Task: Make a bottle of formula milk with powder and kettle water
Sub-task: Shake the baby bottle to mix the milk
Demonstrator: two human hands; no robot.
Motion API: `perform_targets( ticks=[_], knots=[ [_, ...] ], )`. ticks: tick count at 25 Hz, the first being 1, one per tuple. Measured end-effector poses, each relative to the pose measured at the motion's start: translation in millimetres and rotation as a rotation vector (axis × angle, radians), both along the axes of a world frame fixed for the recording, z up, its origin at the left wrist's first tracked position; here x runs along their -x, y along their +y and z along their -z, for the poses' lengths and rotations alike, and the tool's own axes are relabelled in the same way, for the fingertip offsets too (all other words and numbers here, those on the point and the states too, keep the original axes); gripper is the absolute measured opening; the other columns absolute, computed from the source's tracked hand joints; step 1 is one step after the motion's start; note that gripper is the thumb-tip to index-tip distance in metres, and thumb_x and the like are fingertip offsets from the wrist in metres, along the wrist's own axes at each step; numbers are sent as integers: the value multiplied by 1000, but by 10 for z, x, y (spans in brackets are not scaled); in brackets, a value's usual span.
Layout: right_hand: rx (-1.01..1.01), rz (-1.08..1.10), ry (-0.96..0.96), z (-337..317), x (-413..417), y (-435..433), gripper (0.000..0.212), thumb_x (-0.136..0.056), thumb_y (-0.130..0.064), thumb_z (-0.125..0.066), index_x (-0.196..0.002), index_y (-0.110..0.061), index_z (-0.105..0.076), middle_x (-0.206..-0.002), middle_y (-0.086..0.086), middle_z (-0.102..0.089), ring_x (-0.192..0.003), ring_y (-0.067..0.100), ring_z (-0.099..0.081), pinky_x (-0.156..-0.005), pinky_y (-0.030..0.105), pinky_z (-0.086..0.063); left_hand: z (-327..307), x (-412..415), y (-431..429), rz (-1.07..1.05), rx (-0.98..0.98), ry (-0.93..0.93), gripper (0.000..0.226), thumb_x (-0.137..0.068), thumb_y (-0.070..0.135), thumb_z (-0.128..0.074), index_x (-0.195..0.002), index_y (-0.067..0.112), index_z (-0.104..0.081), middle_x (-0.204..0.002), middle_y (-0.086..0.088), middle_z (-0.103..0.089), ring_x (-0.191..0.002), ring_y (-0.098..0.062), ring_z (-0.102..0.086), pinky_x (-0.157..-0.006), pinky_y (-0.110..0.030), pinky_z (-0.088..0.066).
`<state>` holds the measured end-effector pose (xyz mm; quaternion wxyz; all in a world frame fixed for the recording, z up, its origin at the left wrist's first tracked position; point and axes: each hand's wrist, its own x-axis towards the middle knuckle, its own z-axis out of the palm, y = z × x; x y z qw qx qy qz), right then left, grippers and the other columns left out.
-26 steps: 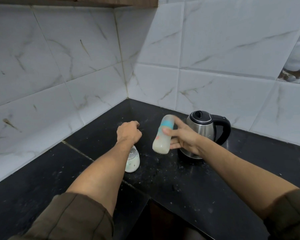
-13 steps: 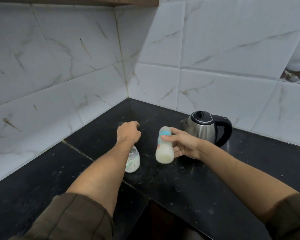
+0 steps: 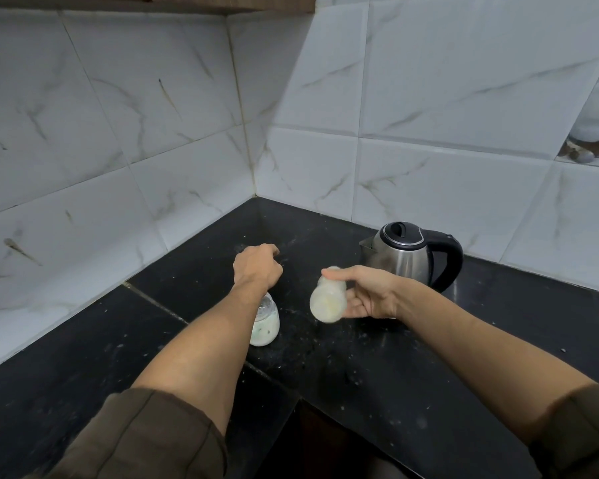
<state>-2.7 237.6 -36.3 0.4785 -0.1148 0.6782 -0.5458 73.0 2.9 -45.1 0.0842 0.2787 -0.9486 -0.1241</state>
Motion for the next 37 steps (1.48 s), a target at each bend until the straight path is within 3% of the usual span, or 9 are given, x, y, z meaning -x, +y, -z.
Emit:
perform_targets(
  ticks=[6, 10, 14, 18, 22, 26, 29, 31, 37],
  knots=[
    [35, 122, 12, 13, 15, 1, 54, -81, -42, -87, -123, -14, -66, -90, 18, -81, -73, 25, -80, -54, 30, -63, -4, -18, -1, 0, 1, 3, 47, -96, 12, -57, -141, 25, -64, -133, -5, -71, -122, -28, -65, -103, -42, -54],
    [30, -106, 40, 29, 10, 1, 64, -76, -48, -88, -126, -16, -65, -105, 18, -79, -81, 25, -80, -62, 32, -65, -4, -9, 13, 5, 7, 5, 47, -96, 13, -56, -140, 25, -65, -132, -5, -71, -122, -28, -65, -102, -42, -55],
    [8, 164, 4, -28, 44, -15, 50, -83, -41, -86, -116, -9, -67, -81, 16, -80, -67, 25, -79, -52, 29, -63, -21, 3, 20, 7, 2, 0, 46, -97, 14, -57, -141, 24, -64, -133, -5, -71, -122, -28, -65, -103, -42, -55],
    [-2, -55, -10, -12, 43, -1, 59, -78, -44, -89, -122, -9, -69, -103, 22, -79, -77, 25, -80, -60, 31, -65, -36, -3, 28, 3, 11, -4, 47, -95, 14, -57, -140, 25, -65, -132, -5, -71, -122, -28, -65, -102, -42, -54],
    [-45, 127, -11, -34, 51, 13, 49, -83, -39, -86, -116, -8, -66, -84, 19, -80, -67, 27, -79, -51, 30, -64, -29, -21, 22, 0, 16, 1, 45, -96, 15, -57, -139, 25, -66, -131, -5, -72, -121, -28, -66, -101, -42, -55],
    [-46, -117, 5, -1, -3, 8, 66, -76, -46, -89, -126, -10, -68, -106, 20, -78, -78, 24, -79, -59, 30, -64, -33, -21, 40, 7, 12, -6, 45, -96, 15, -57, -140, 25, -65, -132, -4, -72, -121, -27, -66, -102, -42, -55],
    [19, 20, 57, -54, -10, -10, 68, -79, -44, -88, -134, -11, -63, -106, 20, -79, -79, 26, -80, -59, 31, -65, -45, -28, 36, 10, 11, -8, 46, -96, 15, -56, -141, 25, -65, -132, -5, -71, -122, -27, -65, -104, -43, -54],
    [116, 185, 89, -50, 32, -2, 63, -85, -39, -85, -138, -17, -58, -107, 20, -79, -80, 29, -81, -61, 34, -65, -48, -36, 21, 6, 11, -3, 46, -97, 15, -56, -141, 25, -64, -132, -5, -71, -122, -27, -65, -104, -43, -54],
    [237, -68, 198, -89, -21, 71, 78, -77, -37, -92, -143, -42, -50, -122, 15, -77, -106, 42, -76, -81, 46, -65, -65, -29, 21, 0, -3, -11, 44, -95, 17, -59, -137, 27, -67, -132, -3, -72, -122, -26, -65, -105, -43, -54]
  ],
)
